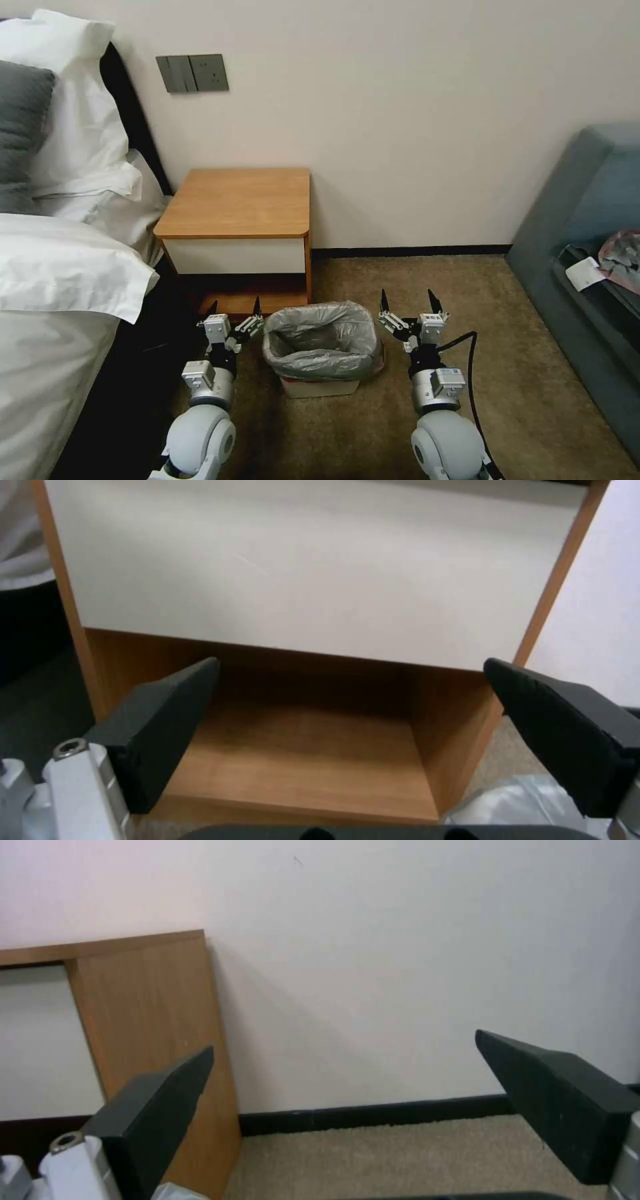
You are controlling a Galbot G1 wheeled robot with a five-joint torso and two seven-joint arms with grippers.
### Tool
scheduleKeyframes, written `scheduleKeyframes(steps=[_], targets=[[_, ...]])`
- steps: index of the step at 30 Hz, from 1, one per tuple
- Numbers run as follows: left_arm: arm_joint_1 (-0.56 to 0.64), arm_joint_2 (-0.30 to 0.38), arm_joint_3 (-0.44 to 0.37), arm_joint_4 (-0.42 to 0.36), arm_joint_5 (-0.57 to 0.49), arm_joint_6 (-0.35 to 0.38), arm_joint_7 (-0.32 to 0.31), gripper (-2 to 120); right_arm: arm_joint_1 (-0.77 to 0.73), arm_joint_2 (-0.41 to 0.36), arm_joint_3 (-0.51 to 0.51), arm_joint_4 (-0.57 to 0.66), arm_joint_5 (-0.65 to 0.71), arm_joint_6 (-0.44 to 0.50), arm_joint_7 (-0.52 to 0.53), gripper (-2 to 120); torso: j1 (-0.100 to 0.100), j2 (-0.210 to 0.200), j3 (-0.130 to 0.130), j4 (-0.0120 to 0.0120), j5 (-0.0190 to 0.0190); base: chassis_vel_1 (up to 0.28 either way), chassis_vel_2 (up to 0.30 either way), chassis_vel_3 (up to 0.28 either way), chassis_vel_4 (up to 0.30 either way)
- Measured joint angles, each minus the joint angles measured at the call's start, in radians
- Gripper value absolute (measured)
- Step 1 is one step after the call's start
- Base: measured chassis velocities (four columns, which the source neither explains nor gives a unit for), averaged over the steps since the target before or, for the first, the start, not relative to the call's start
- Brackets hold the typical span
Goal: Pick up the garbage bag from the table and place it over the trash can.
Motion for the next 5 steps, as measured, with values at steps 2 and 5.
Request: scheduleKeyframes(steps=[2, 5], targets=[[0.000, 0.000, 0.000, 0.000, 0.000, 0.000, 0.000, 99, 0.000, 0.000, 0.000, 0.000, 0.000, 0.000, 0.000, 100, 0.000, 0.000, 0.000, 0.0000, 0.0000, 0.000, 0.000, 0.000, 0.000], [0.000, 0.000, 0.000, 0.000, 0.000, 0.000, 0.000, 99, 0.000, 0.000, 0.000, 0.000, 0.000, -0.001, 0.000, 100, 0.000, 0.000, 0.000, 0.0000, 0.0000, 0.000, 0.000, 0.000, 0.000]])
